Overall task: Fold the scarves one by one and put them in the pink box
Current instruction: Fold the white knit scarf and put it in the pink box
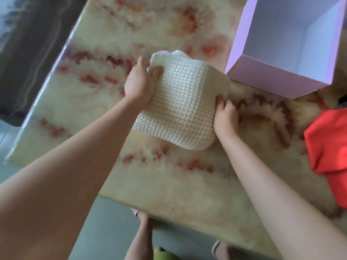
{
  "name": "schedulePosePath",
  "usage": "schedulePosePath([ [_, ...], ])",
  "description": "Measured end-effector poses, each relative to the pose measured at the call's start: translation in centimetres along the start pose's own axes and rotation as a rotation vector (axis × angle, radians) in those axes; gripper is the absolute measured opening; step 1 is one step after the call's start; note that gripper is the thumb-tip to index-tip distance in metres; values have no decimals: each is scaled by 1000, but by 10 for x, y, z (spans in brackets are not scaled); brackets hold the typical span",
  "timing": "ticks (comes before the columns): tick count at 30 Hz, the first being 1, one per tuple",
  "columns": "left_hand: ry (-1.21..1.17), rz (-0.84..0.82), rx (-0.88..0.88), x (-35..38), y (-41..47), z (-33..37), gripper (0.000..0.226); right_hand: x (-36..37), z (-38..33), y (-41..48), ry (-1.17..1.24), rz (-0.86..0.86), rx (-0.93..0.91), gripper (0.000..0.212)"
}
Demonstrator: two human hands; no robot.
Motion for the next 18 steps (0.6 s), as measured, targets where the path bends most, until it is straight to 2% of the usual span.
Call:
schedulePosePath([
  [3, 15, 3, -53, 4, 8, -1, 42, -11, -13, -29, 164, 78, -183, 54],
  [5, 14, 22, -46, 3, 9, 3, 43, -10, -19, -55, 163, -24, -376, 70],
  [7, -8, 29, -64, 4, 7, 3, 43, 4, -11, -70, 66, -189, -462, 75],
  [11, -168, -48, -81, 2, 3, -1, 45, 12, 2, -60, 232, -279, -192, 64],
  [15, -402, -200, 118, -25, -21, -15, 50, 0, 3, -43, 430, -347, -31, 40],
  [17, -324, -403, 224, -36, -32, -28, 37, 0, 6, -37, 611, -345, 43, 39],
  [18, -300, -543, 219, -36, -36, -35, 36, 1, 7, -35, 680, -346, 75, 39],
])
Point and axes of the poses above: each hand's wrist, its own y-axis towards the middle knuckle, its own x-axis out of the palm, z = x × y, the point moved 2 cm from there along y, towards the middle knuckle, and after that the axes turned 10 degrees about -x, right-handed, at the moved point
